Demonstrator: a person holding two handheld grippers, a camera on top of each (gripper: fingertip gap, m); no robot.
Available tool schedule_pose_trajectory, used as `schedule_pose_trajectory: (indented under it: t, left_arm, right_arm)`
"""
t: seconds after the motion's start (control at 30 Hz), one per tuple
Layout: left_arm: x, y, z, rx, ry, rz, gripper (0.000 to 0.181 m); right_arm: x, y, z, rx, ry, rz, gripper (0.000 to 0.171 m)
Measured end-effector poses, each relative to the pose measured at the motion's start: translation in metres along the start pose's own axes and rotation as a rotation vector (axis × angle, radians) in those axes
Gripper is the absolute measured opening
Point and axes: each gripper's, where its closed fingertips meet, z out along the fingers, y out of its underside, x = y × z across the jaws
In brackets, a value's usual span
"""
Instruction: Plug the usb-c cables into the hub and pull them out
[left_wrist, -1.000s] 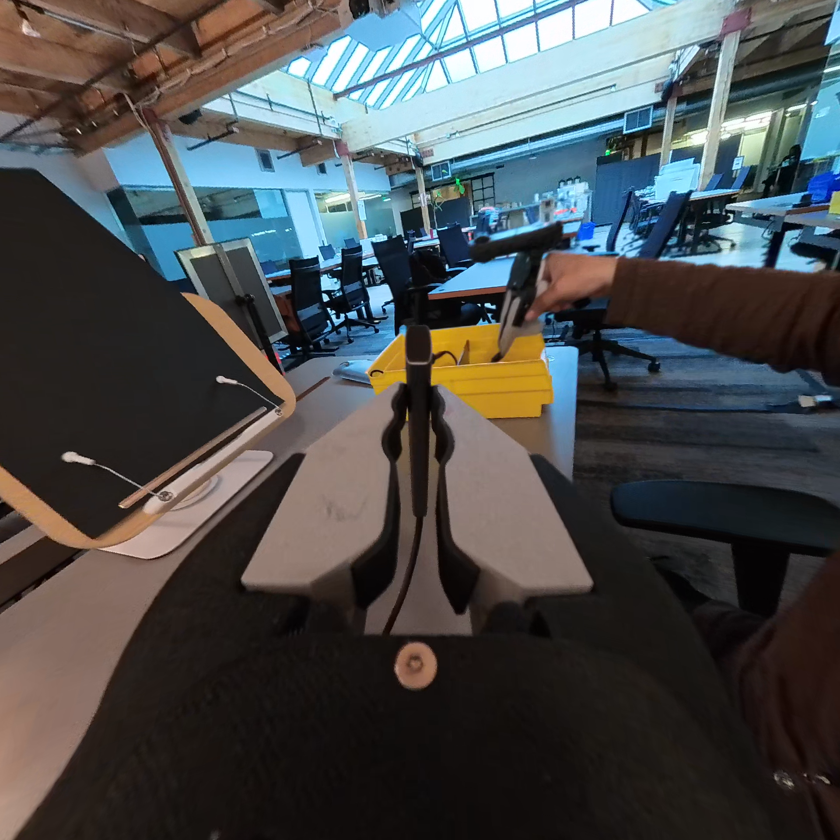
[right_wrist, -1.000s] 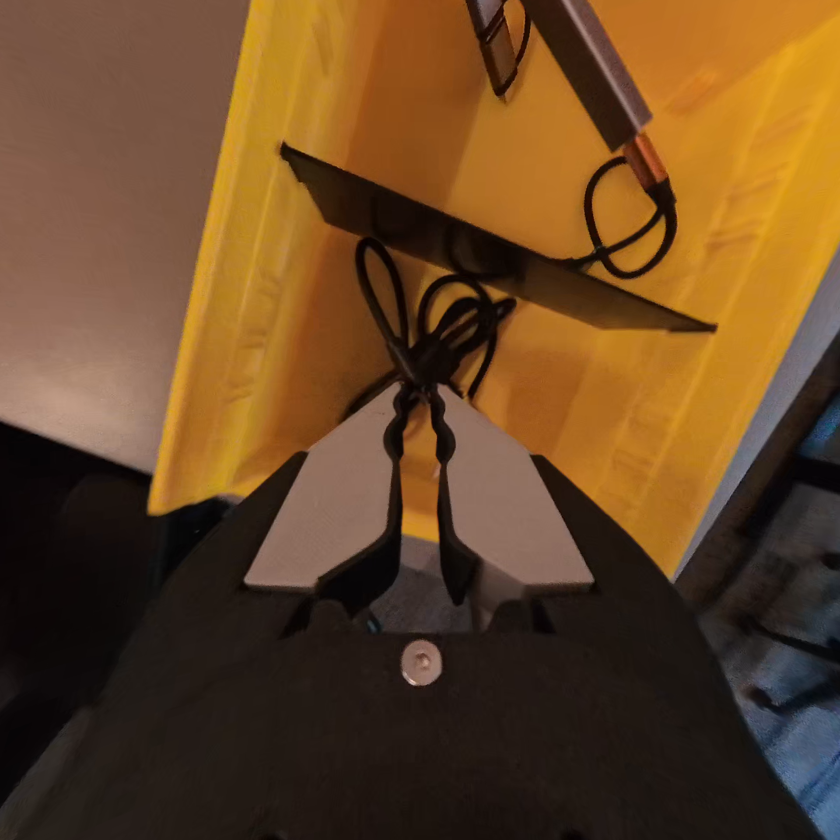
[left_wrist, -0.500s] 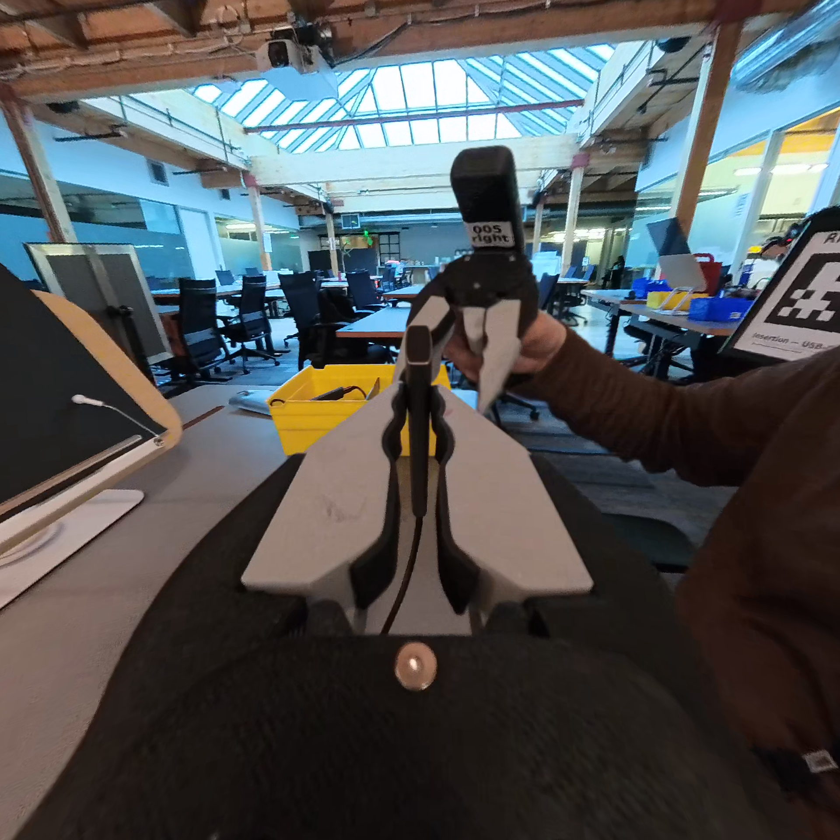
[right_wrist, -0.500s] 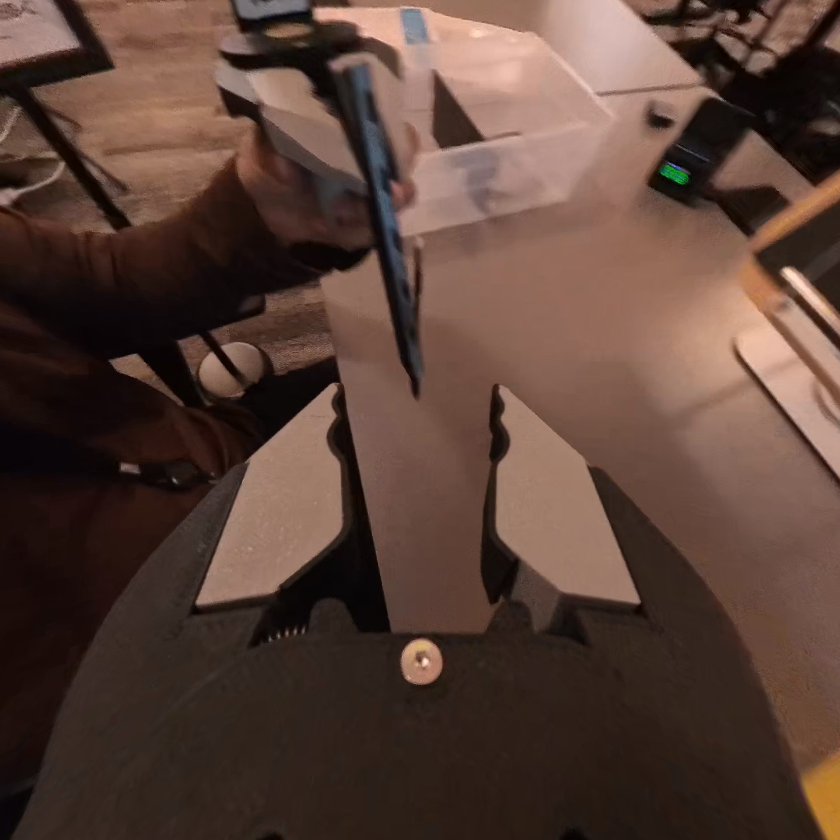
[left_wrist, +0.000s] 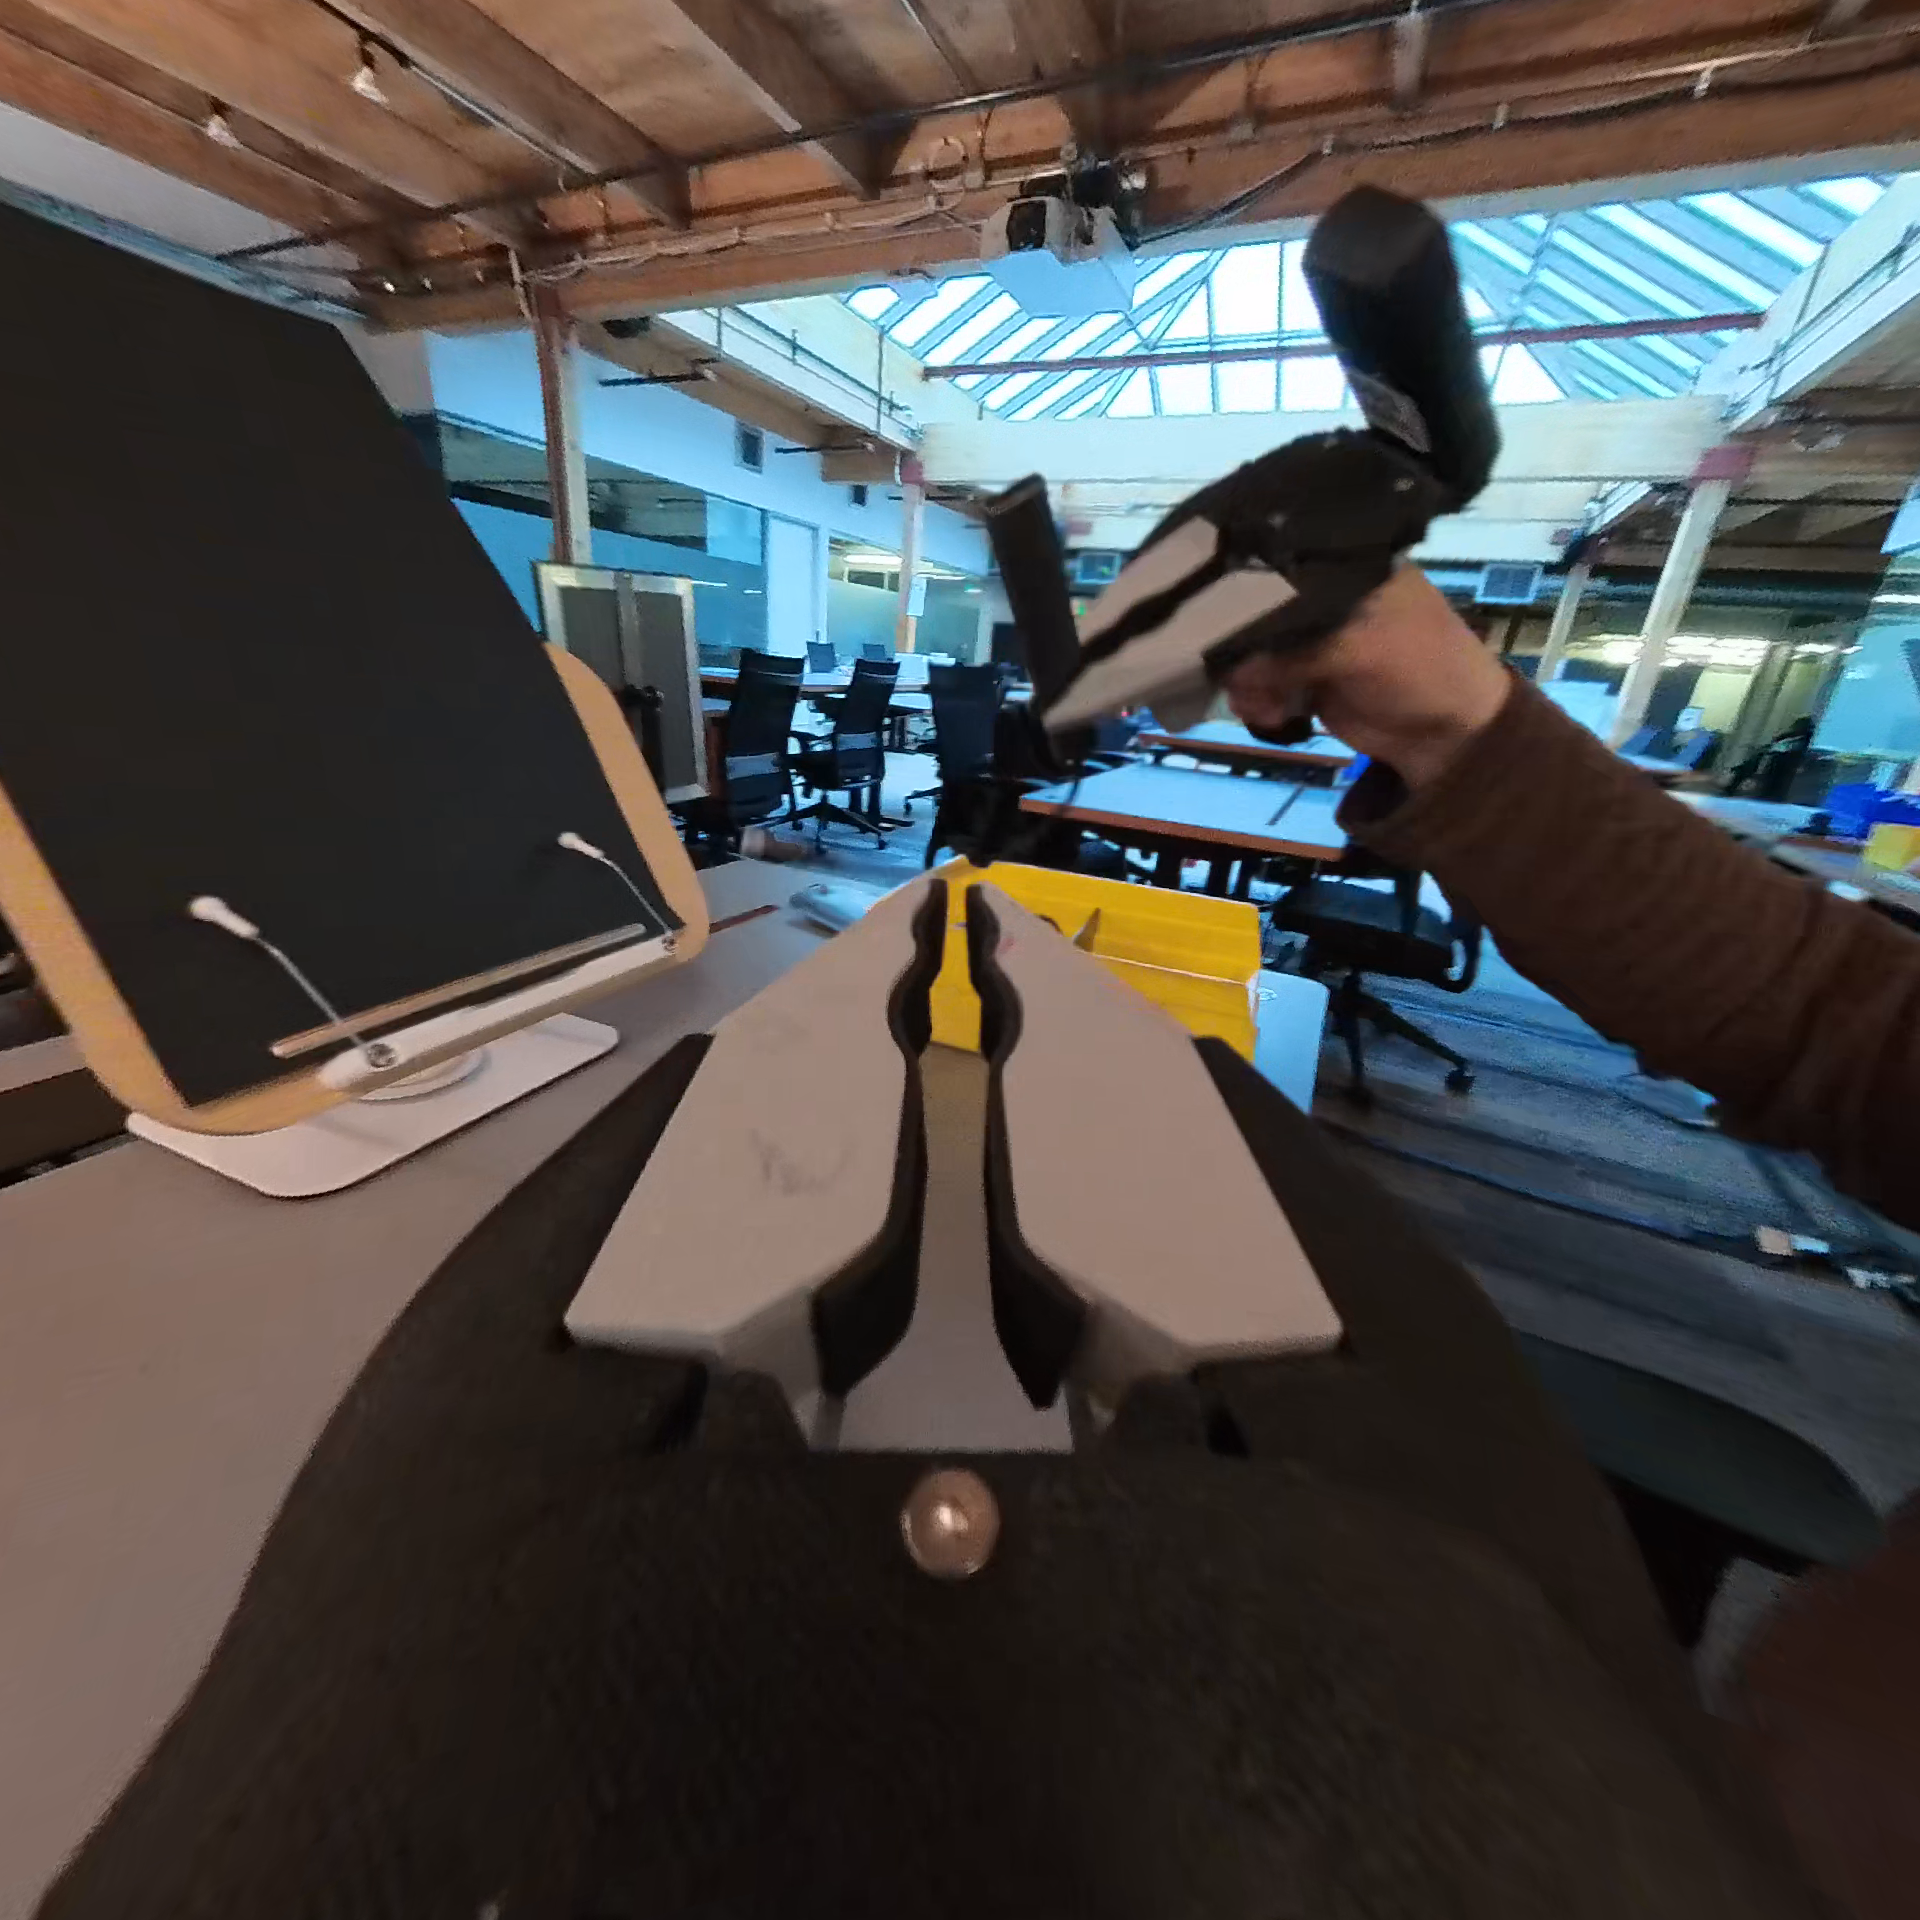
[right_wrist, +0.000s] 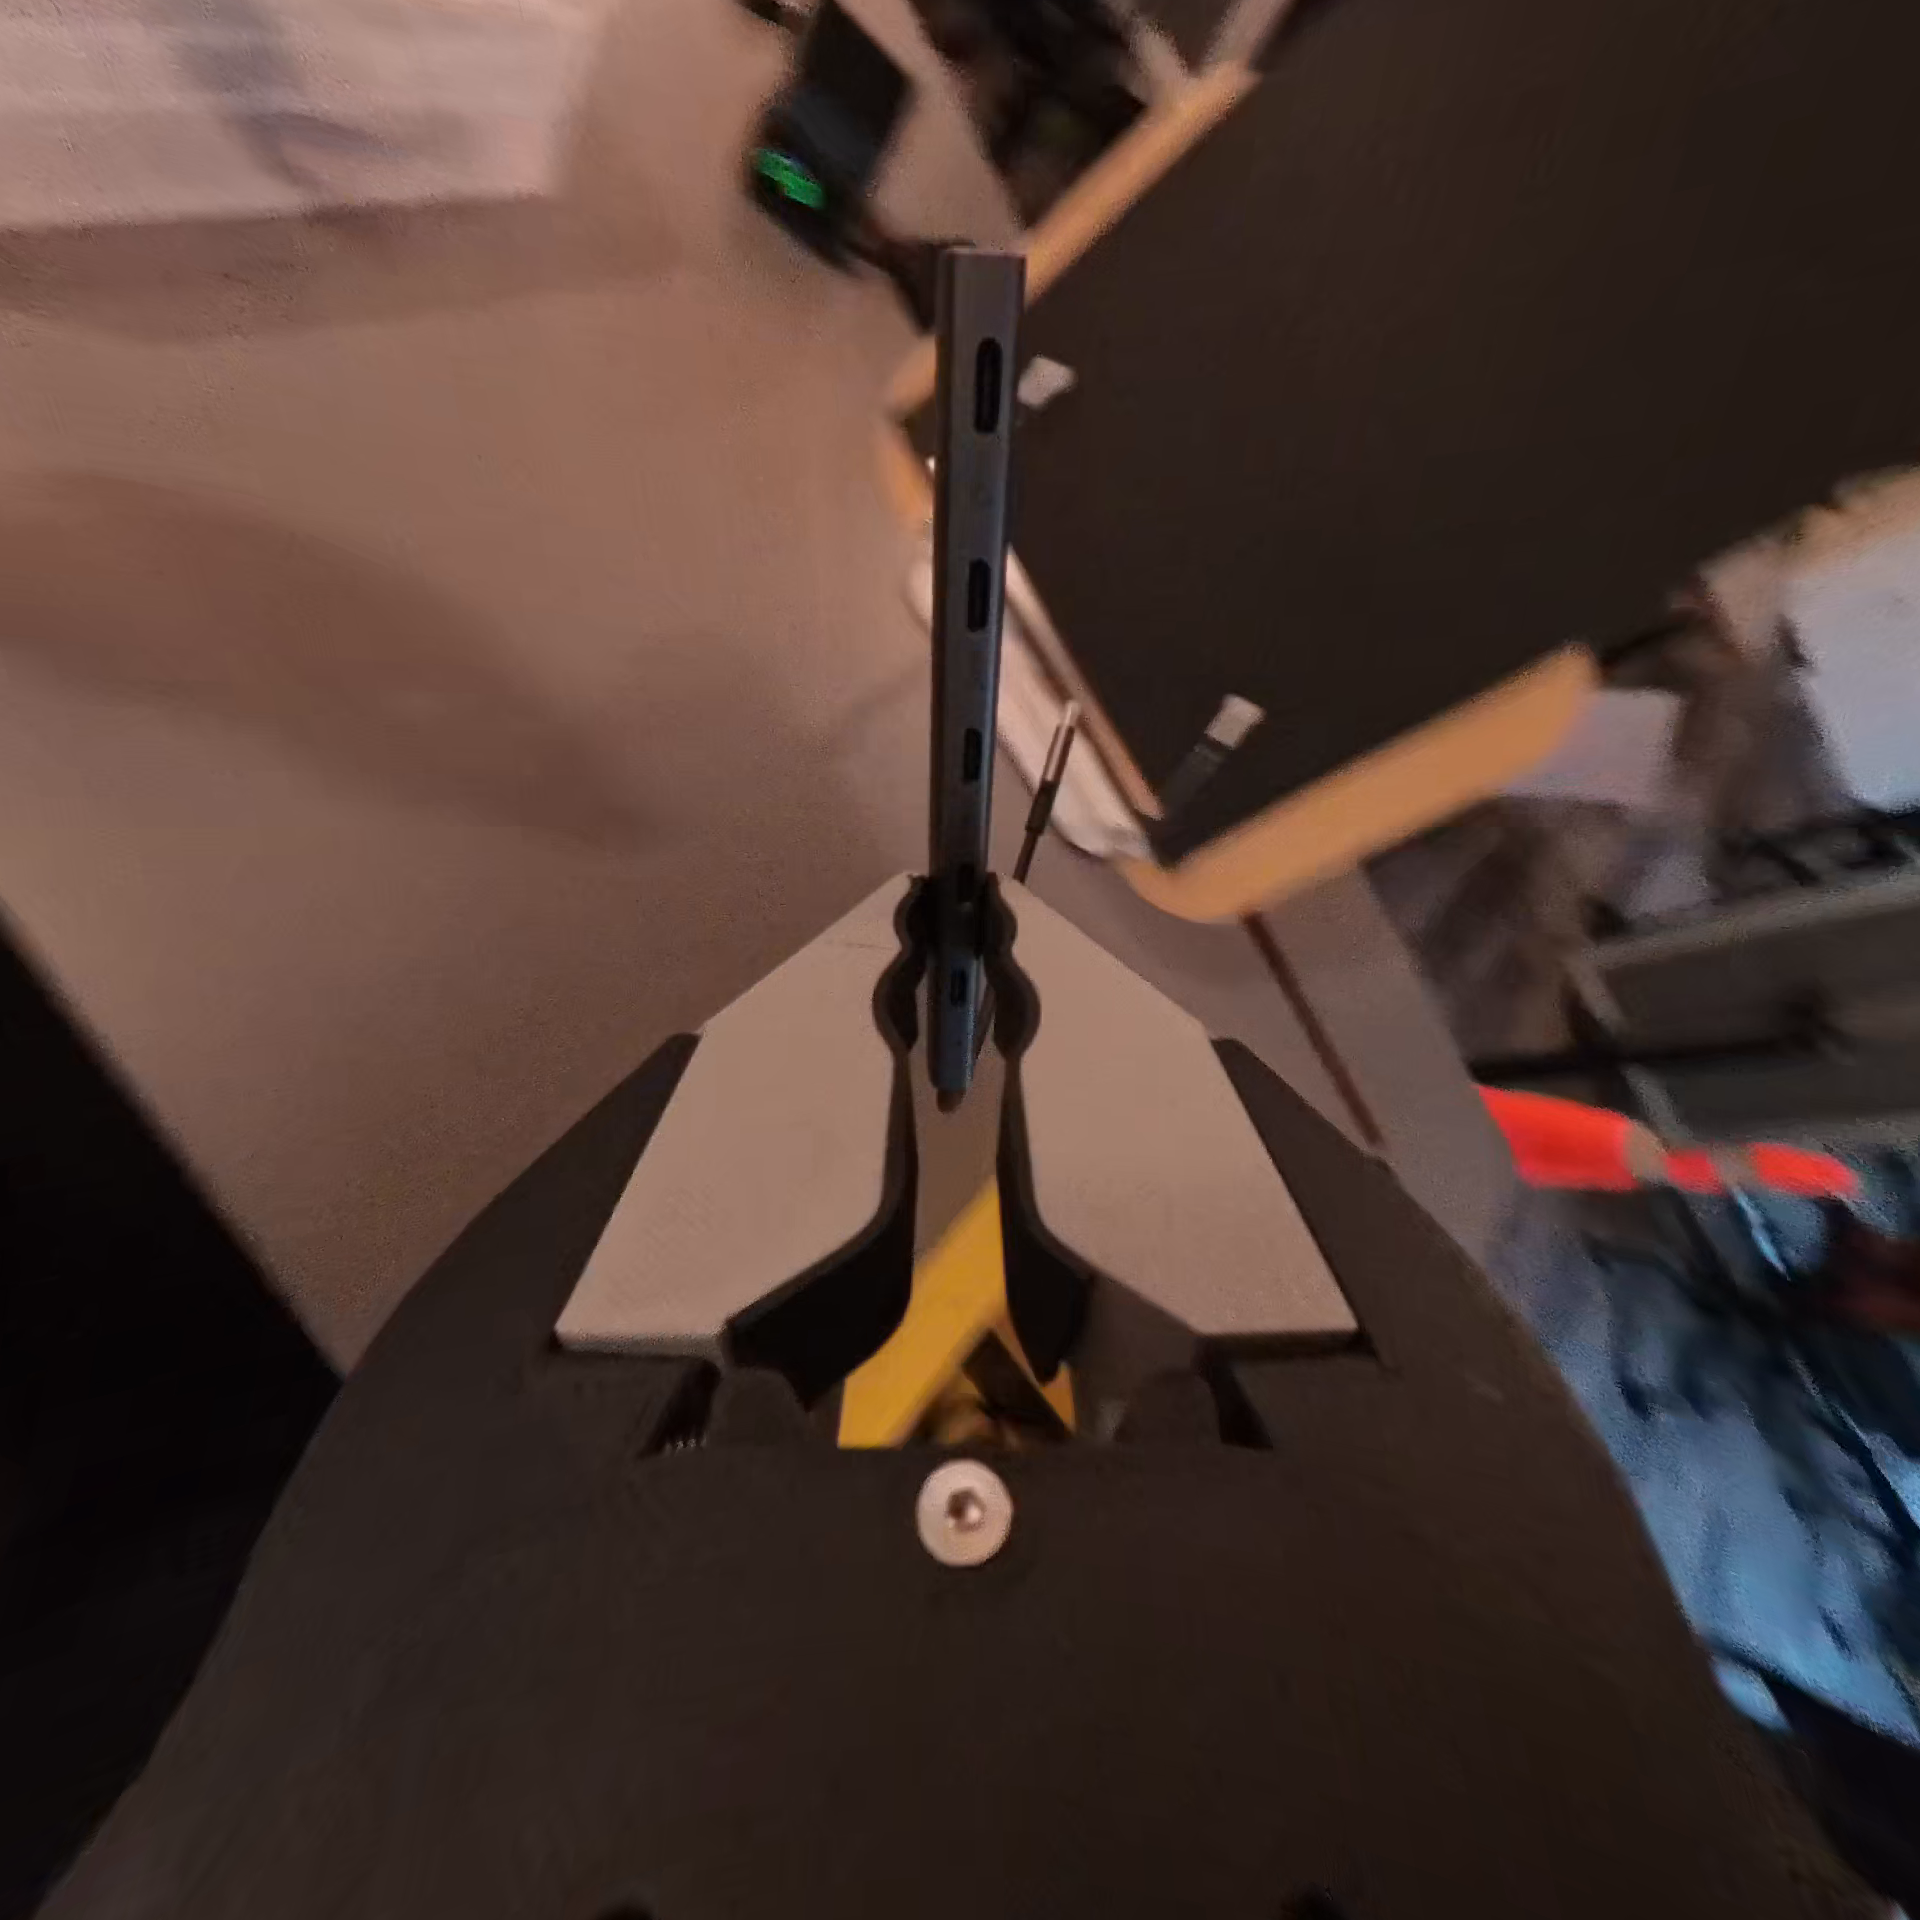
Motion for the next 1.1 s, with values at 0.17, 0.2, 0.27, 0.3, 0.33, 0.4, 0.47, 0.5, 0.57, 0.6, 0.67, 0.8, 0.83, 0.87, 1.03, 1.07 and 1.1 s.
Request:
schedule_pose_trajectory:
  t: [0.17, 0.2, 0.27, 0.3, 0.33, 0.4, 0.47, 0.5, 0.57, 0.6, 0.67, 0.8, 0.83, 0.87, 1.03, 1.07, 1.1]
  left_arm:
    - [0.007, -0.005, -0.001, 0.015, 0.029, -0.003, 0.004]
    - [0.007, -0.004, 0.000, 0.007, 0.026, 0.004, 0.004]
    - [0.007, -0.001, 0.000, -0.008, 0.019, 0.015, 0.006]
    - [0.006, -0.001, 0.000, -0.013, 0.014, 0.020, 0.006]
    - [0.005, -0.001, -0.001, -0.013, 0.007, 0.024, 0.007]
    - [0.004, -0.002, -0.002, -0.006, -0.006, 0.031, 0.006]
    - [0.003, -0.002, -0.002, -0.003, -0.008, 0.032, 0.006]
    - [0.003, 0.000, -0.001, -0.008, -0.008, 0.029, 0.006]
    - [0.002, 0.004, 0.001, -0.019, -0.007, 0.023, 0.006]
    - [0.002, 0.006, 0.002, -0.024, -0.005, 0.019, 0.006]
    - [0.000, 0.011, 0.005, -0.036, -0.002, 0.010, 0.006]
    - [-0.003, 0.021, 0.011, -0.063, 0.000, -0.001, 0.007]
    - [-0.003, 0.023, 0.012, -0.069, 0.001, -0.001, 0.007]
    - [-0.004, 0.025, 0.013, -0.076, 0.000, -0.001, 0.007]
    - [-0.011, 0.025, 0.009, -0.085, -0.011, 0.008, 0.008]
    - [-0.013, 0.022, 0.007, -0.075, -0.016, 0.002, 0.008]
    - [-0.015, 0.020, 0.005, -0.064, -0.016, -0.008, 0.007]
  right_arm:
    - [0.112, 0.042, -0.046, -0.111, 0.236, 0.099, 0.007]
    - [0.125, 0.052, -0.049, -0.124, 0.248, 0.119, 0.007]
    - [0.143, 0.078, -0.046, -0.146, 0.238, 0.150, 0.007]
    - [0.149, 0.094, -0.040, -0.161, 0.231, 0.153, 0.007]
    - [0.153, 0.113, -0.032, -0.179, 0.224, 0.162, 0.007]
    - [0.153, 0.156, -0.011, -0.218, 0.162, 0.235, 0.007]
    - [0.146, 0.206, 0.013, -0.283, 0.089, 0.338, 0.007]
    - [0.144, 0.235, 0.023, -0.353, 0.078, 0.385, 0.007]
    - [0.138, 0.293, 0.040, -0.517, 0.074, 0.431, 0.007]
    - [0.136, 0.317, 0.046, -0.599, 0.086, 0.428, 0.007]
    - [0.133, 0.355, 0.055, -0.752, 0.098, 0.427, 0.008]
    - [0.137, 0.373, 0.078, -0.846, 0.127, 0.472, 0.022]
    - [0.132, 0.372, 0.085, -0.860, 0.095, 0.487, 0.039]
    - [0.127, 0.371, 0.090, -0.877, 0.060, 0.493, 0.049]
    - [0.130, 0.361, 0.091, -0.879, 0.067, 0.426, 0.027]
    - [0.131, 0.360, 0.089, -0.868, 0.074, 0.433, 0.022]
    - [0.131, 0.360, 0.089, -0.858, 0.075, 0.445, 0.021]
